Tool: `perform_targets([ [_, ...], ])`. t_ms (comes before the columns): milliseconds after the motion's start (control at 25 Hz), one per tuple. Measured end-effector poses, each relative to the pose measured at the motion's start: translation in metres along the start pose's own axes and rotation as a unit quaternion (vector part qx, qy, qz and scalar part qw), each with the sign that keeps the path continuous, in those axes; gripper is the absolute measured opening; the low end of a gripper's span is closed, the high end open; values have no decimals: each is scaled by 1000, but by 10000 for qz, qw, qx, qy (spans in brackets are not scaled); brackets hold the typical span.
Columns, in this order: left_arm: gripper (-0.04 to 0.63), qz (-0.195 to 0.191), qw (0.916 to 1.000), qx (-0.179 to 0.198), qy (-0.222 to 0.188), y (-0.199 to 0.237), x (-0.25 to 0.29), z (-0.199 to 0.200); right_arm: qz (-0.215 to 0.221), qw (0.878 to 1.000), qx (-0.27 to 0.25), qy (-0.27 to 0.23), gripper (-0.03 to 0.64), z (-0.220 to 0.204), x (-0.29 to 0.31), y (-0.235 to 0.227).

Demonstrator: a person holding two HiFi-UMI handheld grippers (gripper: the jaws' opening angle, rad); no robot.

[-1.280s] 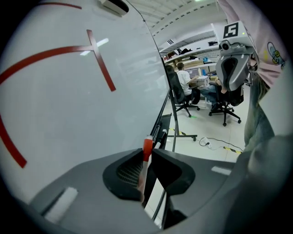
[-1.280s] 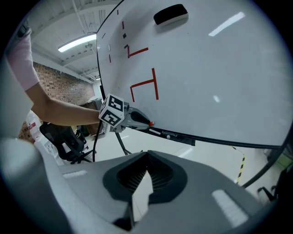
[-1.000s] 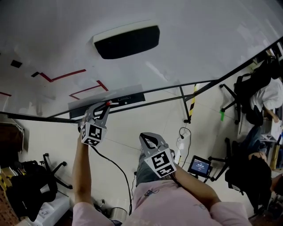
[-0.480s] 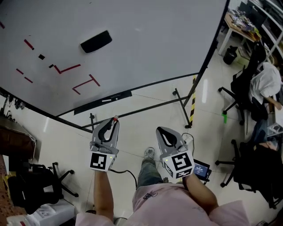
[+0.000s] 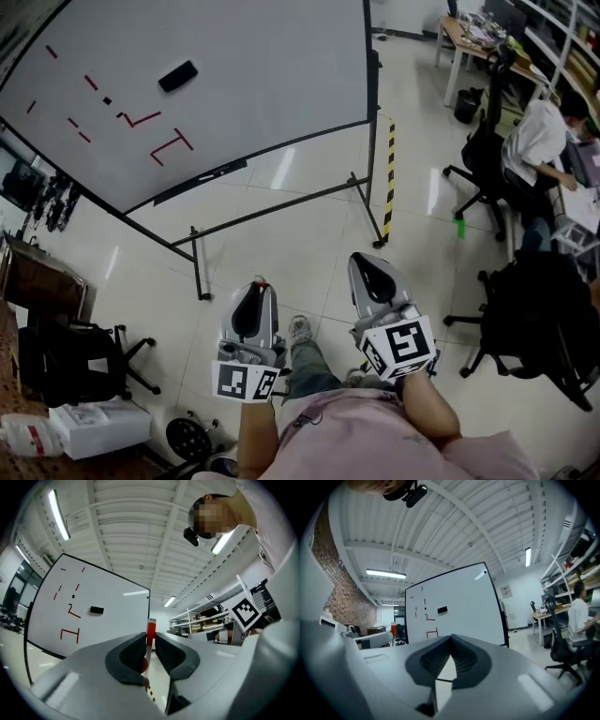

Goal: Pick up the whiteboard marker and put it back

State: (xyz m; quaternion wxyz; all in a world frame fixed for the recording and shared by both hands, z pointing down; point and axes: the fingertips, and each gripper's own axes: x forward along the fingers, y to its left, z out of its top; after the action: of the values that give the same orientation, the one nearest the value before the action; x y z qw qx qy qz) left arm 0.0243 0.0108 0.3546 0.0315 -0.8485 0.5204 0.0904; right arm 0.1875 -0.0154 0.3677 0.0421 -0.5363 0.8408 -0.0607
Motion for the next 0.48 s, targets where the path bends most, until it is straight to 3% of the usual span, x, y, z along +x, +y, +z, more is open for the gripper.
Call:
perform_targets([
  [240, 66, 618, 9924, -758, -751, -17, -58, 57, 138, 9992, -83, -360, 3, 38, -51, 24],
  [480, 66, 940, 9853, -913, -1094, -24, -105, 87, 297, 9978, -199, -550, 3, 54, -73, 56],
])
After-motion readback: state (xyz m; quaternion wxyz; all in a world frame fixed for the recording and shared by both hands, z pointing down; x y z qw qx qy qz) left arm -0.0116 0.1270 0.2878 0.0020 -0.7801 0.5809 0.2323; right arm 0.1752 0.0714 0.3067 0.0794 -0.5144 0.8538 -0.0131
